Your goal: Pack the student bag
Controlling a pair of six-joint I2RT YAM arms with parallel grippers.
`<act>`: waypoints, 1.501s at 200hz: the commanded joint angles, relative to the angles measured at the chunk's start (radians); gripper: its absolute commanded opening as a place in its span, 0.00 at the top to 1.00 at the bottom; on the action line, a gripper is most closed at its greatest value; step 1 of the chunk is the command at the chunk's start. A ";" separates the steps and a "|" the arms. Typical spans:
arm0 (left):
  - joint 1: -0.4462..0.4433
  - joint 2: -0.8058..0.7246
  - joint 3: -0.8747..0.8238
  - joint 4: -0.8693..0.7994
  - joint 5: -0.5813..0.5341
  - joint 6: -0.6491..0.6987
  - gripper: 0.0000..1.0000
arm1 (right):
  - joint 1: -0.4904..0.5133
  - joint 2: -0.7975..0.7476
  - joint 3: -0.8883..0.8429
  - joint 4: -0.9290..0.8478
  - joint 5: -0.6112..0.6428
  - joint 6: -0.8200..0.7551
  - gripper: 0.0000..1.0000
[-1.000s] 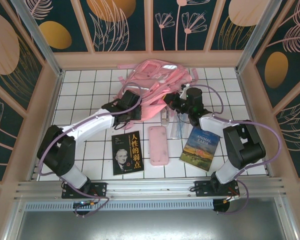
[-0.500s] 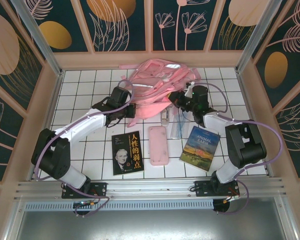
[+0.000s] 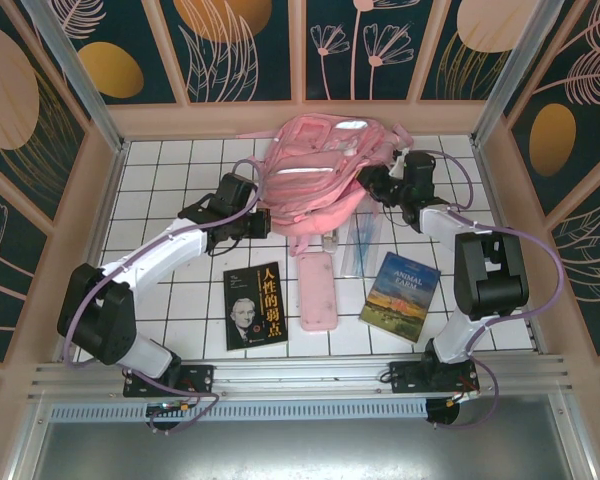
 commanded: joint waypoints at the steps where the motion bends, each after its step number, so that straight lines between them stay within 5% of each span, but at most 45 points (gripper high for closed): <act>1: -0.005 0.013 -0.023 0.105 0.066 -0.025 0.61 | -0.003 -0.066 0.013 0.037 0.016 -0.043 0.76; 15: -0.011 0.025 -0.034 0.184 0.122 -0.088 0.43 | -0.004 -0.070 0.012 0.041 0.007 -0.038 0.77; 38: -0.023 0.031 -0.096 0.356 0.188 -0.234 0.31 | -0.002 -0.071 0.003 0.058 -0.004 -0.023 0.78; 153: -0.054 0.236 -0.097 0.697 0.224 -0.492 0.45 | 0.021 -0.112 -0.084 0.165 -0.020 0.058 0.81; 195: -0.061 0.207 -0.051 0.631 0.250 -0.511 0.48 | 0.022 -0.117 -0.094 0.135 -0.001 0.036 0.82; 246: -0.068 0.140 -0.029 0.479 0.242 -0.486 0.37 | 0.022 -0.115 -0.100 0.123 0.015 0.025 0.82; 300: -0.070 0.124 -0.031 0.452 0.230 -0.469 0.37 | 0.027 -0.118 -0.110 0.134 0.023 0.031 0.83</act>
